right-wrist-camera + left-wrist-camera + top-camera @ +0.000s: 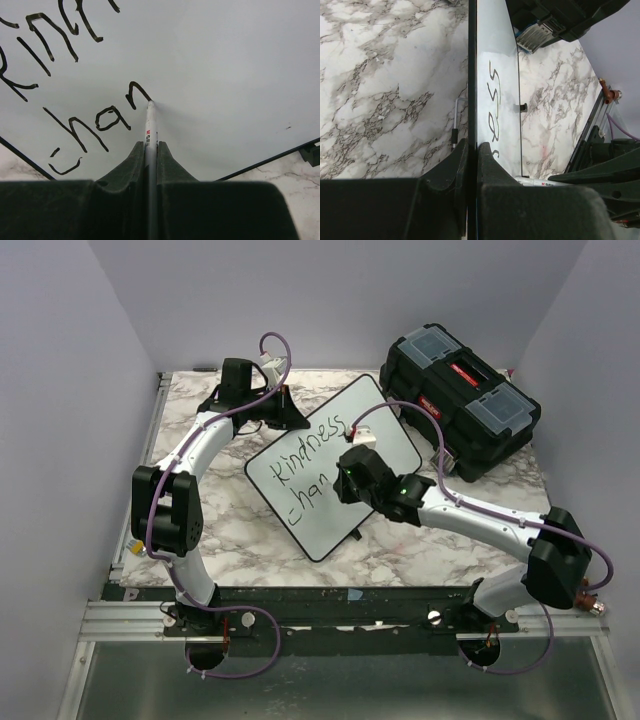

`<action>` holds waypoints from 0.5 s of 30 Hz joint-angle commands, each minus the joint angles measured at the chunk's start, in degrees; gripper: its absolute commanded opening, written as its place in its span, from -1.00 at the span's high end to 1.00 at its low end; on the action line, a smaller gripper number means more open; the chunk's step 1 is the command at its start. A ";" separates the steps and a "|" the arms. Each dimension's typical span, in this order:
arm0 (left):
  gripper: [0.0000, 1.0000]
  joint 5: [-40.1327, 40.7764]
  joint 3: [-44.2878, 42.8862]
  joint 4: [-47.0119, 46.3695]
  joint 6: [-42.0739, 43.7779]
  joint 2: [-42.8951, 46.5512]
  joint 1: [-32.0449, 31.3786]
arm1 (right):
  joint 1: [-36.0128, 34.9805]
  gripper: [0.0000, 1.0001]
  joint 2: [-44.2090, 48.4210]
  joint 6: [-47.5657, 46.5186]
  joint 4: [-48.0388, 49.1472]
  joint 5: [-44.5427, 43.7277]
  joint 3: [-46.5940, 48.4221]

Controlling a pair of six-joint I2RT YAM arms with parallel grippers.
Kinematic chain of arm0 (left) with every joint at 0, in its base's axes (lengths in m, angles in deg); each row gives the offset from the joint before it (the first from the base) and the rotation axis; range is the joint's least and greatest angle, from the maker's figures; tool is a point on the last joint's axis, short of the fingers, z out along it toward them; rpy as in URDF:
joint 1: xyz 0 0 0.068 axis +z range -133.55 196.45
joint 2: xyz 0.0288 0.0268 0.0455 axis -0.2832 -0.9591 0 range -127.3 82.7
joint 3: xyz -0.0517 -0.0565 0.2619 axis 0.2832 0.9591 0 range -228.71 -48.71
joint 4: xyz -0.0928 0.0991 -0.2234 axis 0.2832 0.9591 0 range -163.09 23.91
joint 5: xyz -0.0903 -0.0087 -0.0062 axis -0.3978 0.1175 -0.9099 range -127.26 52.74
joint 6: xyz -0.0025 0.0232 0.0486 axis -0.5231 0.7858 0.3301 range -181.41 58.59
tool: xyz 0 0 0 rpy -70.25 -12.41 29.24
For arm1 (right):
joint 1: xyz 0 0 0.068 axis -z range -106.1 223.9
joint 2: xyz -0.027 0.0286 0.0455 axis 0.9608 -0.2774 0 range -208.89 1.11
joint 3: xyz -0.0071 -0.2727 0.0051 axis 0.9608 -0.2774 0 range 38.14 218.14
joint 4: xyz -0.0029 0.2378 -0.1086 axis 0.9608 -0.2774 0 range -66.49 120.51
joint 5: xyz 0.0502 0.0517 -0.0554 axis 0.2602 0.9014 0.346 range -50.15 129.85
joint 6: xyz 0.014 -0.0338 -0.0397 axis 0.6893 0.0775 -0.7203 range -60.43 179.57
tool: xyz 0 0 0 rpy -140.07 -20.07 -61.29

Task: Write a sentence on the whiteboard

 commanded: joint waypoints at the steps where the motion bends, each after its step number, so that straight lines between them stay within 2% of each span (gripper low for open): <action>1: 1.00 1.03 -0.27 4.74 5.93 0.88 -2.34 | 0.10 0.99 0.22 0.60 -2.33 0.35 -2.12; 15: 1.00 1.28 -0.01 5.02 6.29 0.57 -2.34 | 0.20 0.99 6.00 -4.98 2.12 -0.97 -1.55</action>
